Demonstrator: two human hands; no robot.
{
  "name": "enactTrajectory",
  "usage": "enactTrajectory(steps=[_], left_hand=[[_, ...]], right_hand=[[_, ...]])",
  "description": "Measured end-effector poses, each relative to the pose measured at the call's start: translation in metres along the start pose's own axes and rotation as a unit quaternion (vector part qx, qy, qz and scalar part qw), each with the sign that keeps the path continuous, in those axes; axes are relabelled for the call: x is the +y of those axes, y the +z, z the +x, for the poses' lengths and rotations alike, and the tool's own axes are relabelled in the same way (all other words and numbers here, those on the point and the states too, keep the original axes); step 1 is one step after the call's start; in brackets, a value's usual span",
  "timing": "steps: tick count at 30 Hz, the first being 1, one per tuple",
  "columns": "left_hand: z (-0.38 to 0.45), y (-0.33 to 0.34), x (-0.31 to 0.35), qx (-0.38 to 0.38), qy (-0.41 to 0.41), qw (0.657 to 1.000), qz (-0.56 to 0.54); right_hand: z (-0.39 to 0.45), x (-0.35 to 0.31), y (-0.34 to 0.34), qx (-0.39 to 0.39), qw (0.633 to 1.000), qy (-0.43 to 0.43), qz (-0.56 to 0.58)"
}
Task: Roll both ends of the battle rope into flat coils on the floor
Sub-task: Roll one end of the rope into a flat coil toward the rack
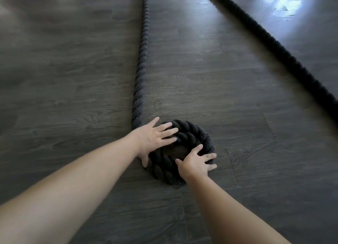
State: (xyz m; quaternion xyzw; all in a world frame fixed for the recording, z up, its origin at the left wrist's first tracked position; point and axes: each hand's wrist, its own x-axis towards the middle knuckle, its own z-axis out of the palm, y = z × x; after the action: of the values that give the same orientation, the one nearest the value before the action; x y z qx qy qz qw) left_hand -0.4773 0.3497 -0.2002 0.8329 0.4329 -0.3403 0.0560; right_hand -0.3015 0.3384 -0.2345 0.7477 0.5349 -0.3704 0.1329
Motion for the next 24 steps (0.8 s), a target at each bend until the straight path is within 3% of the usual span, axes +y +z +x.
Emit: enactTrajectory(steps=[4,11,19,24], left_hand=[[0.015,0.007,-0.022,-0.059,0.041,0.997,0.035],[0.018,0.030,-0.040,-0.020,0.059,0.998,-0.007],[0.014,0.034,-0.030,-0.015,-0.017,0.999,-0.027],[0.012,0.033,-0.023,-0.030,-0.070,0.992,-0.097]], right_hand=[[0.004,-0.001,0.000,0.001,1.000,-0.003,-0.021],[0.016,-0.004,-0.010,-0.005,0.997,-0.049,-0.053],[0.030,-0.017,-0.039,-0.016,0.989,-0.085,-0.120],[0.010,-0.031,-0.032,-0.048,0.996,-0.019,-0.068]])
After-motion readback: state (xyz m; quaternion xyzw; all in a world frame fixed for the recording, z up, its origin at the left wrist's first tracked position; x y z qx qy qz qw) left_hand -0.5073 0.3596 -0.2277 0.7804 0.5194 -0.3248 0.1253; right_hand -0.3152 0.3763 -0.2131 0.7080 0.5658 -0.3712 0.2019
